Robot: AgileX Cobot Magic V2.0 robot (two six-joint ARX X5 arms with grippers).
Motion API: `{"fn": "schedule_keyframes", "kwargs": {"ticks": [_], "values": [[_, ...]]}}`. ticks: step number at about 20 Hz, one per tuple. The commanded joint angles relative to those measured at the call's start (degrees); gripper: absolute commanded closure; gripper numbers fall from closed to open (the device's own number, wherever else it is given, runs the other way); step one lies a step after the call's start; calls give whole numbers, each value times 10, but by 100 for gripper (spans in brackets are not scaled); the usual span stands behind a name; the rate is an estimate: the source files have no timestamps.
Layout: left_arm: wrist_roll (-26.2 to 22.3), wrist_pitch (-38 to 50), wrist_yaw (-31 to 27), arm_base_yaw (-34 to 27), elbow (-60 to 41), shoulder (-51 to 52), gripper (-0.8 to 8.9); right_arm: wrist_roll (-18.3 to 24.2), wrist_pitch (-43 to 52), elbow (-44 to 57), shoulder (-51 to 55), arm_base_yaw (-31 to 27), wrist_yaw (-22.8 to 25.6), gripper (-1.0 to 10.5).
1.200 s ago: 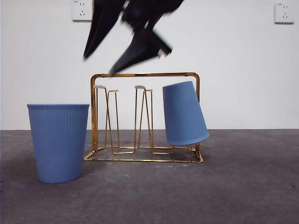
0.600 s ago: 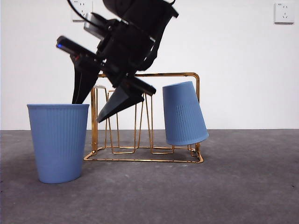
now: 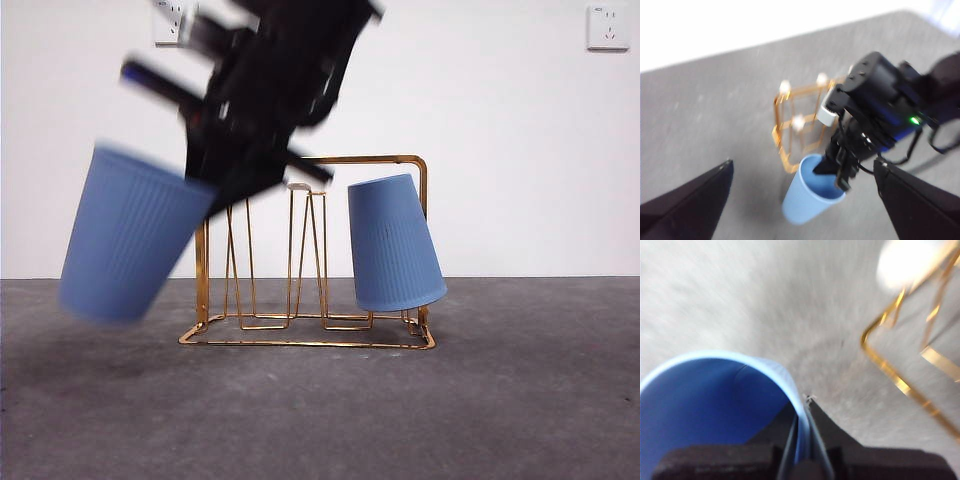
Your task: Pick up cup 1,put cup 1 in the cup rack,pick up cup 2,put cup 2 in the cup rack
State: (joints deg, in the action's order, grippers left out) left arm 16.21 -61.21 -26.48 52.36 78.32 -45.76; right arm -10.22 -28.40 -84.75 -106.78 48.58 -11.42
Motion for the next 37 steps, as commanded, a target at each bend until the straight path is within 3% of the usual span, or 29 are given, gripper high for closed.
{"fn": "schedule_keyframes", "kwargs": {"ticks": [1,6,9,13,17,23,26,32,37], "values": [[-15,45,3,2,-2,-4,346,34,-15,-6,76,2,33,959],[-29,184,102,2,-2,-42,345,90,-43,-6,299,2,152,959],[-30,287,216,-1,-2,-92,344,135,-42,-6,431,2,225,959],[-10,388,330,-12,-2,-138,342,169,-42,-6,522,2,269,959],[50,506,463,-30,-2,-190,332,208,-40,-6,592,2,282,959],[209,763,652,-49,-2,-280,305,265,-17,-6,662,2,279,959],[292,885,687,-49,-2,-325,305,274,-5,-6,677,2,265,959],[414,1099,681,-37,-2,-402,305,296,2,-6,667,2,238,959],[462,1190,660,-30,-2,-435,305,300,17,-5,638,2,237,959]]}}
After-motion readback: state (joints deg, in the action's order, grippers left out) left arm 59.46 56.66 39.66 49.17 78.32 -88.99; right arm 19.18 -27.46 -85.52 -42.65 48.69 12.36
